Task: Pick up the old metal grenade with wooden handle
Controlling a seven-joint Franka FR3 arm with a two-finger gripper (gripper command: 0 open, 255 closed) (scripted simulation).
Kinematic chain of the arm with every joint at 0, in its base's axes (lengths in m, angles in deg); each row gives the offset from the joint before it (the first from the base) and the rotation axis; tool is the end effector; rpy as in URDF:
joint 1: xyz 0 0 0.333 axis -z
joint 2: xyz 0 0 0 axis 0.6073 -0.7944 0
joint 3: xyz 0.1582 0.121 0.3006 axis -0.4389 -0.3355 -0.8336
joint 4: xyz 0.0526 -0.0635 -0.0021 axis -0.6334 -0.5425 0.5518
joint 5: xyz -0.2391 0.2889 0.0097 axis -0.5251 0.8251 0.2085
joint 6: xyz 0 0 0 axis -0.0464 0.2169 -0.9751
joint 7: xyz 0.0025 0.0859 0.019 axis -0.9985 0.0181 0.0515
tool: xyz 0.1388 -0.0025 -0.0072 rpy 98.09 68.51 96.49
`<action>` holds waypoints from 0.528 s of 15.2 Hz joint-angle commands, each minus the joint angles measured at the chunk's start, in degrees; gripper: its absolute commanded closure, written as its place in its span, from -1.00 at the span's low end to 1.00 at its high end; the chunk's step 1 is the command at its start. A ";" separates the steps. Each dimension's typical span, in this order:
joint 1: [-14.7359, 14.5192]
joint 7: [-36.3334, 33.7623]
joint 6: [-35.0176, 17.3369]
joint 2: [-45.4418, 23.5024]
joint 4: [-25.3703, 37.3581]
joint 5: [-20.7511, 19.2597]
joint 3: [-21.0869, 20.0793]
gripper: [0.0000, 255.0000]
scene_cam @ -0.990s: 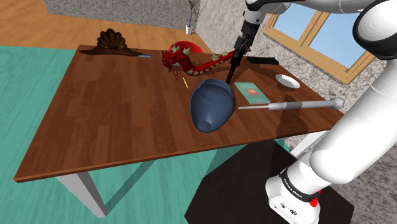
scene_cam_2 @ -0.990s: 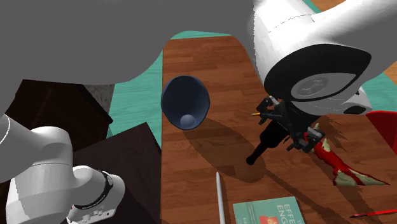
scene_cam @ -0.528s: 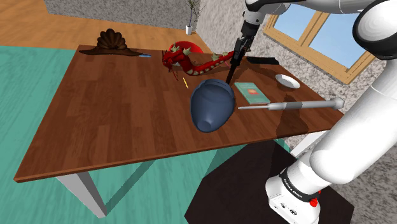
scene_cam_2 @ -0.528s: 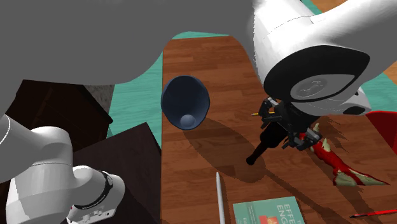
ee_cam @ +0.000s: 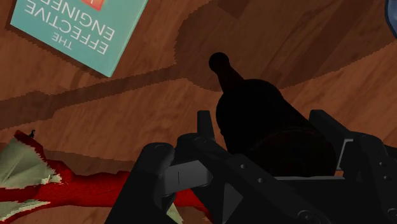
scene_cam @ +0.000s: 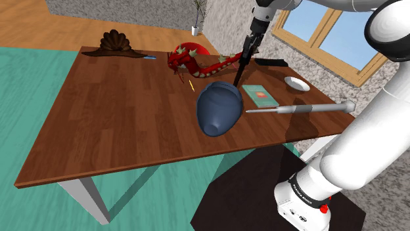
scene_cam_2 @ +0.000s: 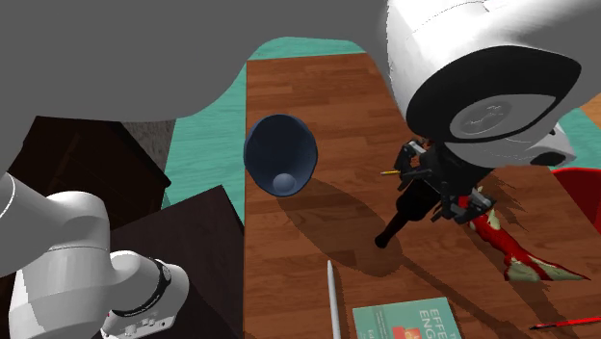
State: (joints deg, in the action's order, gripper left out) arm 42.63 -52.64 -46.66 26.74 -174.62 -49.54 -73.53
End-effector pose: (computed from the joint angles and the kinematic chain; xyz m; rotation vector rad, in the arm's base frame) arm 0.5561 -0.1814 0.5336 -3.1267 -0.2509 0.0158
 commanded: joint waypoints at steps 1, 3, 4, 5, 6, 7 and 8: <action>0.01 -0.02 1.41 0.13 1.30 -0.04 0.02 1.00; 0.04 -0.02 2.96 0.11 2.86 -0.05 0.03 1.00; 0.05 -0.02 3.74 0.09 3.66 -0.04 0.04 1.00; 0.07 -0.02 4.52 0.04 4.49 -0.04 0.05 1.00; 0.08 -0.02 5.31 -0.01 5.33 -0.03 0.06 1.00; 0.10 -0.01 6.10 -0.08 6.19 -0.01 0.07 1.00; 0.12 0.00 6.90 -0.17 7.07 0.01 0.08 1.00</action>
State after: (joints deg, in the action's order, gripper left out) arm 42.74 -52.63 -40.65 26.79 -168.65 -49.58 -73.44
